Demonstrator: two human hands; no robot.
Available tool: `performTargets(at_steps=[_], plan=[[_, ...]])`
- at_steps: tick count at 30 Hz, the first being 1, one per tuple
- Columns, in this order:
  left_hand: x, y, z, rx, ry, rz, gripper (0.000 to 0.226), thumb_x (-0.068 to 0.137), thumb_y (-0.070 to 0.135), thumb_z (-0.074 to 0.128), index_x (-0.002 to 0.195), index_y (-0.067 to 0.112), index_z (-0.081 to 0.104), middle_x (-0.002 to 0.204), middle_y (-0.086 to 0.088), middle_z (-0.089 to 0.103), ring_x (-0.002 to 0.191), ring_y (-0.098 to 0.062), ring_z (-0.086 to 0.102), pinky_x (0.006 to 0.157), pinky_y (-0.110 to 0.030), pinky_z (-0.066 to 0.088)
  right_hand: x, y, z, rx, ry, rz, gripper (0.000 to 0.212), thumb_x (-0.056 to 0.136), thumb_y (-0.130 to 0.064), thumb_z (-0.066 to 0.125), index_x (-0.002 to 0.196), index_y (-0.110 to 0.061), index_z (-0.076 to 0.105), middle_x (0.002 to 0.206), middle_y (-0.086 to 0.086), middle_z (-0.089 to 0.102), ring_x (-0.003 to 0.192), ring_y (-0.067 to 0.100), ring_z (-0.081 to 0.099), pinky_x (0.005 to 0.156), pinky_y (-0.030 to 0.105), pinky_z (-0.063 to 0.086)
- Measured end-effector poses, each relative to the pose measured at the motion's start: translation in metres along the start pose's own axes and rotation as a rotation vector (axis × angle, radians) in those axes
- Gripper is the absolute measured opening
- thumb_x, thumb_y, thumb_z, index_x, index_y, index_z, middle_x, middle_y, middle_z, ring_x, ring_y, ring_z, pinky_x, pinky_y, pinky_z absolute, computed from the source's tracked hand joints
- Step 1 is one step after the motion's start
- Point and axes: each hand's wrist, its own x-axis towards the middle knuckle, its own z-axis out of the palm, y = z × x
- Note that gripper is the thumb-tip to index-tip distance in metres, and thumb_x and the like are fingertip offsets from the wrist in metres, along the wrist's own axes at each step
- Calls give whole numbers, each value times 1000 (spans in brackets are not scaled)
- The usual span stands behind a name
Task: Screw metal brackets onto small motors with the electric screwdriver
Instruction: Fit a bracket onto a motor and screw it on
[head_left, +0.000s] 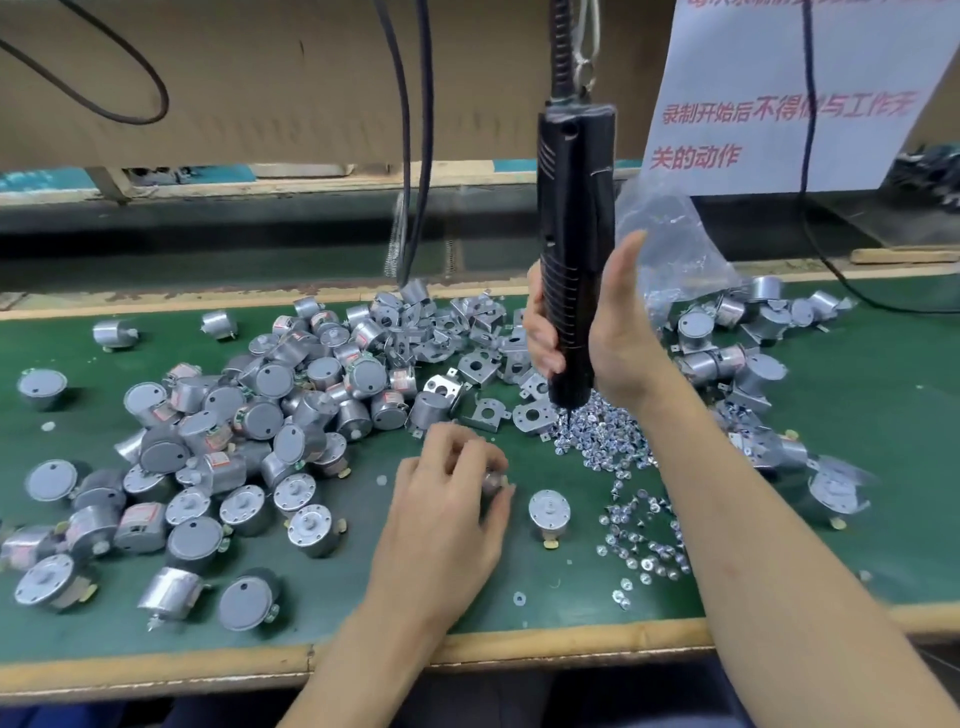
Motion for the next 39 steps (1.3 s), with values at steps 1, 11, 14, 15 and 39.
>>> performTargets(at_steps=[1, 11, 14, 15, 39], plan=[[3, -1, 3, 28, -26, 22, 26, 77, 13, 79, 89, 20, 58, 102, 7, 49, 79, -14, 53, 74, -27, 36, -1, 2, 0, 14, -21, 10, 85, 58, -98, 48, 77, -15, 53, 55, 0, 47, 40, 15, 42, 46, 25, 42], [35, 4, 8, 10, -43, 72, 17, 88, 37, 63, 85, 20, 61, 80, 10, 56, 71, -16, 56, 68, -35, 41, 0, 11, -8, 128, -159, 95, 79, 67, -95, 51, 77, -17, 55, 56, -1, 46, 40, 13, 41, 46, 25, 42], [33, 8, 13, 54, -54, 80, 15, 87, 34, 66, 85, 19, 61, 79, 7, 58, 74, -18, 58, 68, -36, 42, -1, 10, -9, 158, -178, 113, 77, 67, -94, 52, 76, -18, 56, 56, -1, 47, 40, 12, 42, 45, 24, 43], [30, 8, 15, 62, -51, 75, 14, 87, 32, 67, 84, 19, 61, 78, 7, 59, 75, -19, 57, 68, -37, 42, -2, 10, -10, 162, -183, 113, 77, 67, -94, 52, 76, -18, 57, 56, -1, 47, 40, 12, 42, 45, 24, 43], [1, -1, 9, 60, -159, 109, 37, 73, 69, 64, 93, 38, 68, 109, 19, 52, 110, -16, 42, 85, -38, 32, -3, 14, -7, 175, -189, 170, 78, 63, -94, 56, 72, -17, 55, 54, -2, 47, 38, 10, 42, 42, 24, 39]])
